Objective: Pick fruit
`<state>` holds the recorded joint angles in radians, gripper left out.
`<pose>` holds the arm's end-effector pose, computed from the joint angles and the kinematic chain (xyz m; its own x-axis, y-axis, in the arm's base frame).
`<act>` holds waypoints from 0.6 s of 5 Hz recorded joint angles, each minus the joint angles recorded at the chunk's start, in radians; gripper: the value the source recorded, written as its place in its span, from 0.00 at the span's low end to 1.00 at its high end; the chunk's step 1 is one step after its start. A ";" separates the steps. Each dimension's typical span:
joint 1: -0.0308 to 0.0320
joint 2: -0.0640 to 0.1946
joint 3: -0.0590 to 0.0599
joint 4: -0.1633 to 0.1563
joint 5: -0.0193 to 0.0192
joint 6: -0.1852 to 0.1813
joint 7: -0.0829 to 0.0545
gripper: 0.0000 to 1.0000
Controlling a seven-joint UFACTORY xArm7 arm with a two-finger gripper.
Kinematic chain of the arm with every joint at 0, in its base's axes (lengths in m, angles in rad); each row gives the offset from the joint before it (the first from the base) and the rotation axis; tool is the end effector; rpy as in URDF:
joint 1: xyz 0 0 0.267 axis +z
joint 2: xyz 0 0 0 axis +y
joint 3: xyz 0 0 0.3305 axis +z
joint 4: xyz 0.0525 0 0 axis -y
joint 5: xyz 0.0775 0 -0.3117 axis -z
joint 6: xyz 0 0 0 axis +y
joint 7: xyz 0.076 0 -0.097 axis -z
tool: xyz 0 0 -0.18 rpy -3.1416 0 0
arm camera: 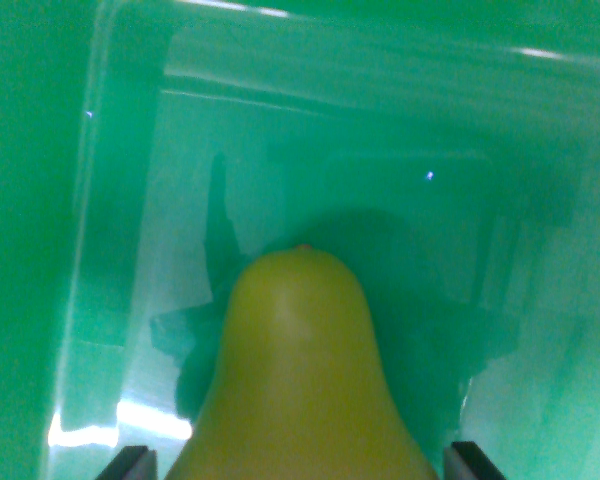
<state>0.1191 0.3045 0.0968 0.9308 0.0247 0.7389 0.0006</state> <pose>0.4277 0.1008 0.0764 0.9748 0.1933 -0.1117 0.1895 -0.9809 -0.0434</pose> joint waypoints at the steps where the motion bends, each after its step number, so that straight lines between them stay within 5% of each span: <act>1: -0.0003 -0.005 0.000 0.009 0.0004 0.014 0.000 1.00; 3: -0.0006 -0.013 0.000 0.021 0.0009 0.034 0.000 1.00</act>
<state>0.1185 0.2916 0.0971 0.9522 0.0256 0.7731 0.0011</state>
